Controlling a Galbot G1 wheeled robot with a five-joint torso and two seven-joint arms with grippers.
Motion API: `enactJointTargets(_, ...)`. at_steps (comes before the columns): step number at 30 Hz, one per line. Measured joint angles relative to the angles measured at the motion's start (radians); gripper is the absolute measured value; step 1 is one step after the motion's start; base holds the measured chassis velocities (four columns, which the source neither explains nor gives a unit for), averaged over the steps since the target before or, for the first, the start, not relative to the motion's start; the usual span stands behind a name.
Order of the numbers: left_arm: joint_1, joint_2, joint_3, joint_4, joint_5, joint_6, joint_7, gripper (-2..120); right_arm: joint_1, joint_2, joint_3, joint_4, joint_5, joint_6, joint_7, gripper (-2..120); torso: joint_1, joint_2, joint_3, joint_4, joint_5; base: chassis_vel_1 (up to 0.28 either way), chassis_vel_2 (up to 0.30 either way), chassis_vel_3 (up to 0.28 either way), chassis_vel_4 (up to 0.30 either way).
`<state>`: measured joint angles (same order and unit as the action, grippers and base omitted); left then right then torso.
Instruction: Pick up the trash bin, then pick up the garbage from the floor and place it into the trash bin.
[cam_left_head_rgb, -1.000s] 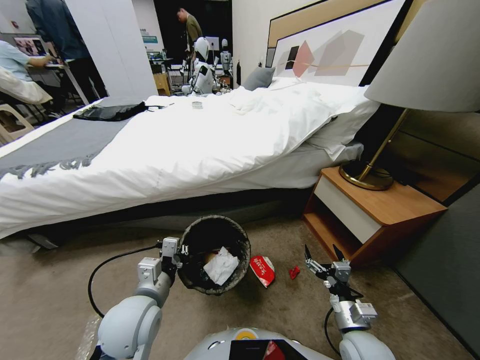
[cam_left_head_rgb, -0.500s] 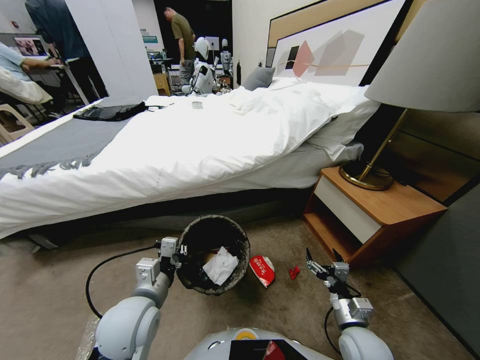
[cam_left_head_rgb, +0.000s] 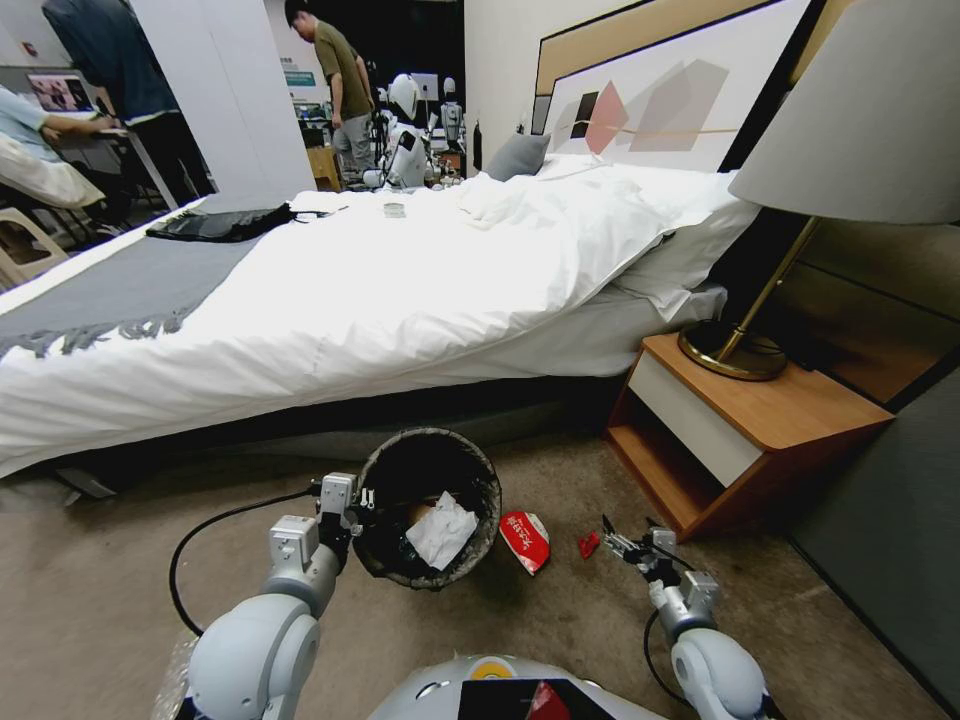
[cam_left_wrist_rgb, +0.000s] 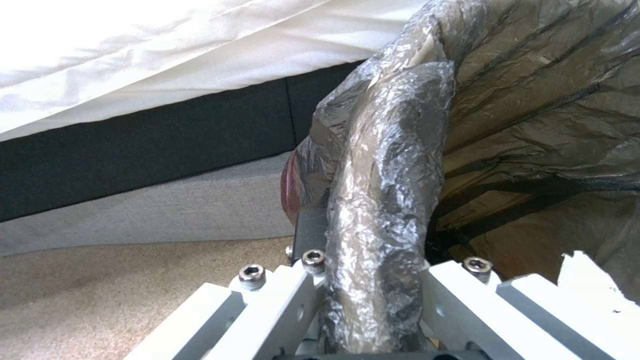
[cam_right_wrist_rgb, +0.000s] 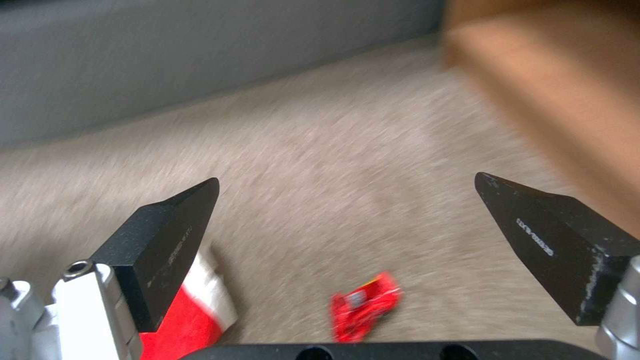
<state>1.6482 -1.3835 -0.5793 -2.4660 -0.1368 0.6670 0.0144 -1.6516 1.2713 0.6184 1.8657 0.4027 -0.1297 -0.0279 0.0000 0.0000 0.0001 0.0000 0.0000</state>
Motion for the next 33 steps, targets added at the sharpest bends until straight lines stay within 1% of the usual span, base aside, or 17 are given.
enactJointTargets(1,0.000,0.000,0.000,0.000,0.000,0.000,0.000,1,0.000,0.000,0.000,0.000,0.000,0.000,0.000,100,0.000,0.000,0.000,0.0000,0.0000,0.000,0.000,0.000,0.000)
enactJointTargets(3,-0.001,-0.001,0.003,-0.002,0.000,0.001,0.000,1,0.049,-0.023,-0.026,-0.058,0.009,-0.018,-0.041,100,0.000,0.000,0.000,0.0000,0.0000,0.000,0.000,0.000,0.000)
enactJointTargets(4,-0.001,-0.001,0.004,-0.005,0.001,0.002,-0.001,1,0.087,-0.039,-0.049,-0.115,0.009,-0.020,-0.073,100,0.000,0.000,0.000,0.0002,0.0002,0.000,0.000,0.000,0.000)
enactJointTargets(5,-0.001,-0.001,0.004,-0.005,0.001,0.002,-0.001,1,0.087,-0.039,-0.049,-0.115,0.009,-0.020,-0.073,100,0.000,0.000,0.000,0.0002,0.0002,0.000,0.000,0.000,0.000)
enactJointTargets(8,-0.001,0.001,0.003,-0.012,0.001,0.006,-0.001,1,0.163,-0.053,-0.089,-0.277,-0.038,0.015,-0.135,100,0.000,0.000,0.000,0.0001,0.0001,0.000,0.000,0.000,0.000)
enactJointTargets(9,-0.001,0.001,0.003,-0.012,0.001,0.006,-0.001,1,0.163,-0.053,-0.089,-0.277,-0.038,0.015,-0.135,100,0.000,0.000,0.000,0.0001,0.0001,0.000,0.000,0.000,0.000)
enactJointTargets(11,-0.002,0.002,0.006,-0.011,0.001,0.006,-0.001,1,0.188,-0.050,-0.101,-0.351,-0.067,0.051,-0.155,100,0.000,0.000,0.000,0.0000,0.0001,0.000,0.000,0.000,0.000)
enactJointTargets(13,-0.003,0.001,0.009,-0.010,0.001,0.006,-0.001,1,0.197,-0.049,-0.105,-0.374,-0.081,0.063,-0.159,100,0.000,0.000,0.000,-0.0001,0.0000,0.000,0.000,0.000,0.000)
enactJointTargets(16,-0.004,0.000,0.019,-0.005,0.008,0.006,-0.001,1,0.236,-0.035,-0.120,-0.446,-0.131,0.118,-0.170,100,0.000,0.000,0.000,0.0000,0.0001,0.000,0.000,0.000,0.000)
enactJointTargets(18,-0.004,0.000,0.021,-0.004,0.010,0.006,-0.001,1,0.245,-0.031,-0.123,-0.461,-0.139,0.129,-0.170,100,0.000,0.000,0.000,0.0000,0.0000,0.000,0.000,0.000,0.000)
enactJointTargets(20,-0.003,0.000,0.022,-0.004,0.012,0.006,-0.001,1,0.280,-0.017,-0.133,-0.518,-0.164,0.168,-0.170,100,0.000,0.000,0.000,0.0001,0.0000,0.000,0.000,0.000,0.000)
enactJointTargets(22,-0.003,0.001,0.022,-0.004,0.012,0.006,-0.001,1,0.289,-0.014,-0.135,-0.534,-0.170,0.175,-0.170,100,0.000,0.000,0.000,0.0002,0.0000,0.000,0.000,0.000,0.000)
enactJointTargets(25,-0.002,0.003,0.022,-0.004,0.013,0.006,-0.001,1,0.320,0.002,-0.147,-0.601,-0.185,0.207,-0.167,100,0.000,0.000,0.000,0.0000,0.0000,0.000,0.000,0.000,0.000)
enactJointTargets(26,-0.002,0.003,0.022,-0.004,0.013,0.006,-0.001,1,0.320,0.002,-0.147,-0.601,-0.185,0.207,-0.167,100,0.000,0.000,0.000,0.0000,0.0000,0.000,0.000,0.000,0.000)
enactJointTargets(29,-0.003,0.003,0.023,-0.003,0.013,0.006,-0.001,1,0.349,0.017,-0.157,-0.670,-0.204,0.249,-0.165,100,0.000,0.000,0.000,0.0000,0.0000,0.000,0.000,0.000,0.000)
enactJointTargets(30,-0.003,0.003,0.023,-0.003,0.013,0.006,-0.001,1,0.349,0.017,-0.157,-0.670,-0.204,0.249,-0.165,100,0.000,0.000,0.000,0.0000,0.0000,0.000,0.000,0.000,0.000)
enactJointTargets(33,-0.004,0.004,0.025,0.001,0.014,0.006,-0.001,1,0.373,0.027,-0.160,-0.720,-0.213,0.266,-0.163,100,0.000,0.000,0.000,0.0000,0.0000,0.000,0.000,0.000,0.000)
